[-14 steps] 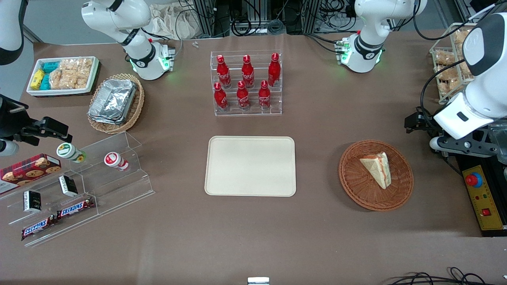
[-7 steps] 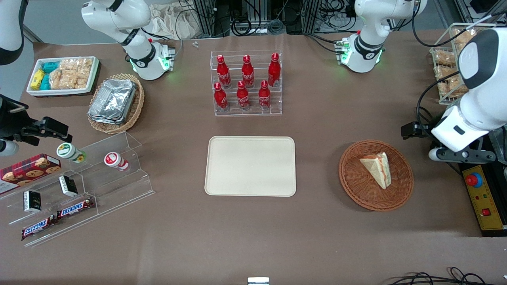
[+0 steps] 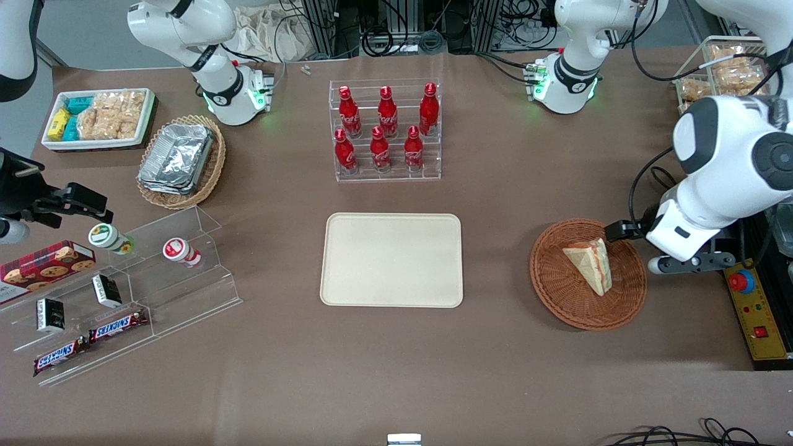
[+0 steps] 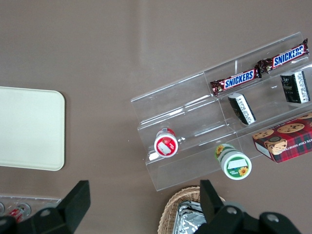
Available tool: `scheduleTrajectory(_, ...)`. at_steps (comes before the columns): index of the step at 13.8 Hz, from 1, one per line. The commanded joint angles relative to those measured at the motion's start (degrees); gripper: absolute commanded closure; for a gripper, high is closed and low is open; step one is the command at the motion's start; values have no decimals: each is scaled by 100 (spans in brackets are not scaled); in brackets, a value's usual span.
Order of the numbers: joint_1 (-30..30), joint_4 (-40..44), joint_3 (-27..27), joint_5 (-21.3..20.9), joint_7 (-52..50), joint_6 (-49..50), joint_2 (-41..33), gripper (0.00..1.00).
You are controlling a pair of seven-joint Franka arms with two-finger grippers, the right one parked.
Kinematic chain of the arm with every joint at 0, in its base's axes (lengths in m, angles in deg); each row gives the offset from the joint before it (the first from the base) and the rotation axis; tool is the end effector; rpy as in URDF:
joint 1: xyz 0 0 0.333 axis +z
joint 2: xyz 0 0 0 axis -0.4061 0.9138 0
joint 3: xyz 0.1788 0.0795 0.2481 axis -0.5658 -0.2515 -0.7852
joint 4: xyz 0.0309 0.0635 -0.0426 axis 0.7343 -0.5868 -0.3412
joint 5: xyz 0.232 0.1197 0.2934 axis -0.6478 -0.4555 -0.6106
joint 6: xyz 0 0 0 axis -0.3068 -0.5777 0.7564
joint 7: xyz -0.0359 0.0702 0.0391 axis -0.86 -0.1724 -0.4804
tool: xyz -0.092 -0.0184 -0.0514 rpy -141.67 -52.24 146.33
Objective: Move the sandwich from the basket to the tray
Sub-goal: 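Move the left gripper over the sandwich in the wicker basket, then lower the left gripper and close it on the wrapped sandwich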
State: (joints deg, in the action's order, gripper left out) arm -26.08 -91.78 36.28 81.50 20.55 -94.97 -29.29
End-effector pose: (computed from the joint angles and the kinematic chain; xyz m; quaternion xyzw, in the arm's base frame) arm 0.5960 -0.0504 0.4250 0.9973 0.0730 -0.0019 0.0021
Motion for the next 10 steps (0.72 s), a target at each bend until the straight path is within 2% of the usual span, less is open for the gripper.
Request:
scheduleTrajectory(1, -7, -483, 32, -77, -1101, -694, 87, 0)
scheduleTrajectory(10, 1, -958, 24, -86, -1527, -1715, 773, 0)
